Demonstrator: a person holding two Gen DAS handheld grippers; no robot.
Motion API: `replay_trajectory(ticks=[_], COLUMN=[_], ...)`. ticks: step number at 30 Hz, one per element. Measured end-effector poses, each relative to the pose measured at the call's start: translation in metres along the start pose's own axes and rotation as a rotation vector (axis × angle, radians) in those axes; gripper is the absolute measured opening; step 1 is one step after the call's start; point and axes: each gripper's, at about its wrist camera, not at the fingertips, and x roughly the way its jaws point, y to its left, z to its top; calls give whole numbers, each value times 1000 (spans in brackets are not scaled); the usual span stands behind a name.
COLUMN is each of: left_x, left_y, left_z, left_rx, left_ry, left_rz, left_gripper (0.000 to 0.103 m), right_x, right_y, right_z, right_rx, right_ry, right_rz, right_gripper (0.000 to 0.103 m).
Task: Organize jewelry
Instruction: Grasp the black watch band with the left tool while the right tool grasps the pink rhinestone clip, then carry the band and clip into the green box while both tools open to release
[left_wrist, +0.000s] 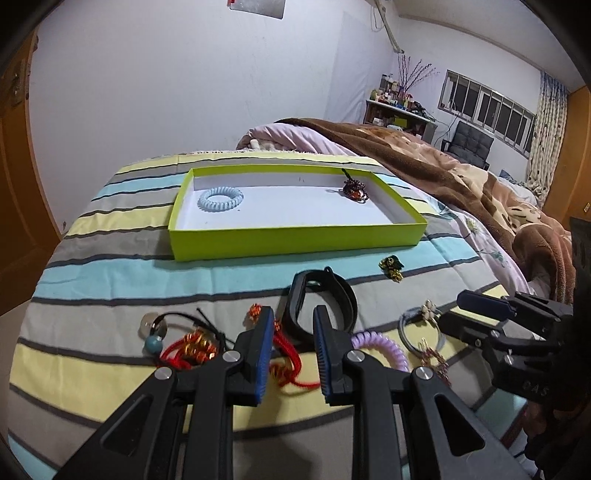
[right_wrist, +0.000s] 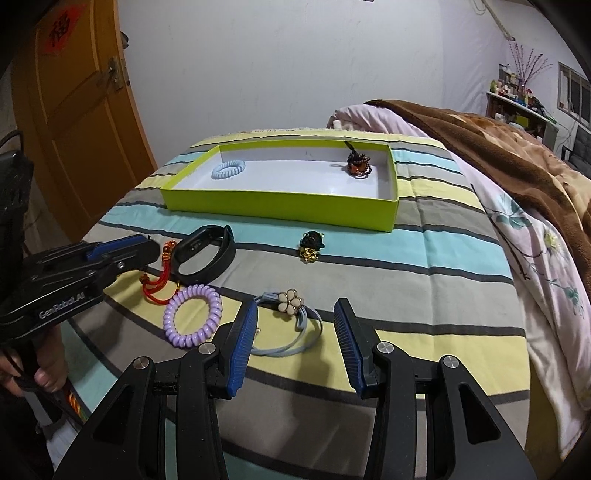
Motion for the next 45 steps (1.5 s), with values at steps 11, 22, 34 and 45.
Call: replay_trajectory(ticks=[11, 22, 34, 45], left_x=[29, 41, 10, -20], left_y=[1, 5, 13, 11], left_z=[15, 10, 2, -4], left_rx=[24, 1, -18, -47], left_ry=[50, 128, 58, 6], left_rz=[-6, -15, -17, -31], left_gripper=[23, 14, 13, 13], right_x=[-5, -5, -2, -21], right_y=[15, 29, 36, 33], right_z=[-12, -26, -30, -28], right_rx=[6, 14, -11, 4], right_ry=[10, 35, 43, 1], right_rz=[58, 61, 3, 28], right_gripper=[44, 44, 19, 13])
